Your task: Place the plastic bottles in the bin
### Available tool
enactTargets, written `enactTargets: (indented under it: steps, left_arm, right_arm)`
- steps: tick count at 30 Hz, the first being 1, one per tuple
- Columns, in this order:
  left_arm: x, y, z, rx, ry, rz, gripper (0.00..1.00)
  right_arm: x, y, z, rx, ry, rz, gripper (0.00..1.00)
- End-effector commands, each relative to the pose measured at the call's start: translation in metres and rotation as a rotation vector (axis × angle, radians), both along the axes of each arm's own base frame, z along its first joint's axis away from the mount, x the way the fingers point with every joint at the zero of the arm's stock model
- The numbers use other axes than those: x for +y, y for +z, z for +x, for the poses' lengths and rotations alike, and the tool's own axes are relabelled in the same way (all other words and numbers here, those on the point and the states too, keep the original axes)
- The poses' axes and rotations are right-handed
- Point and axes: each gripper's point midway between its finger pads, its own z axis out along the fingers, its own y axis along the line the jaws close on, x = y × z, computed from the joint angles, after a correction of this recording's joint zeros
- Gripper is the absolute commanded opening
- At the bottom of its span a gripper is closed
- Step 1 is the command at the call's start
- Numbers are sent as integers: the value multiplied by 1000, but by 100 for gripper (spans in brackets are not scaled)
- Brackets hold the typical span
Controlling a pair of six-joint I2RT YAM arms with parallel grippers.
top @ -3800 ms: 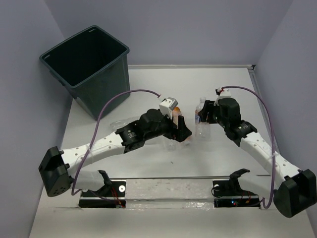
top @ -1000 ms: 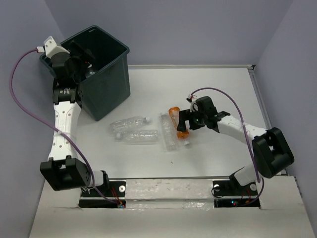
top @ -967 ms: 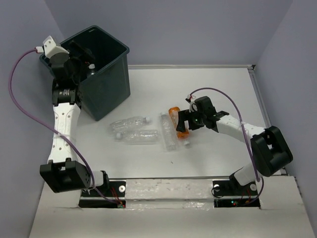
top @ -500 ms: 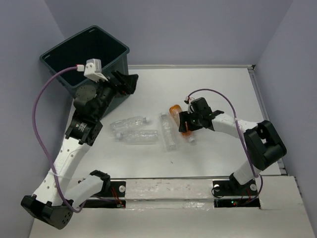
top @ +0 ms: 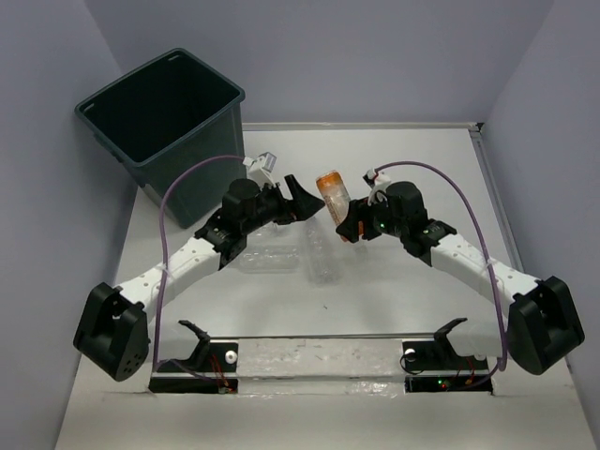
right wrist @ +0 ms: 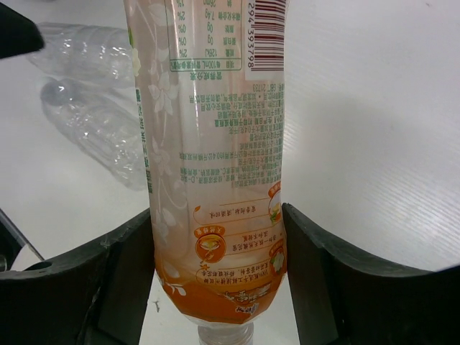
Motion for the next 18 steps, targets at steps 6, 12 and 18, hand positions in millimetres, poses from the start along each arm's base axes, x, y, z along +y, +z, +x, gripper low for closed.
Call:
enactTargets:
  steps: [6, 12, 18]
  left_arm:
    - [-53, 37, 19, -84, -97, -223, 99]
    - [-64, 28, 52, -101, -46, -188, 99]
    - [-64, 61, 68, -201, 0, -203, 69]
  right_arm:
    - [23, 25, -7, -76, 119, 116, 53]
    - [31, 29, -13, -78, 169, 154, 53]
    - [29, 31, -13, -85, 160, 156, 52]
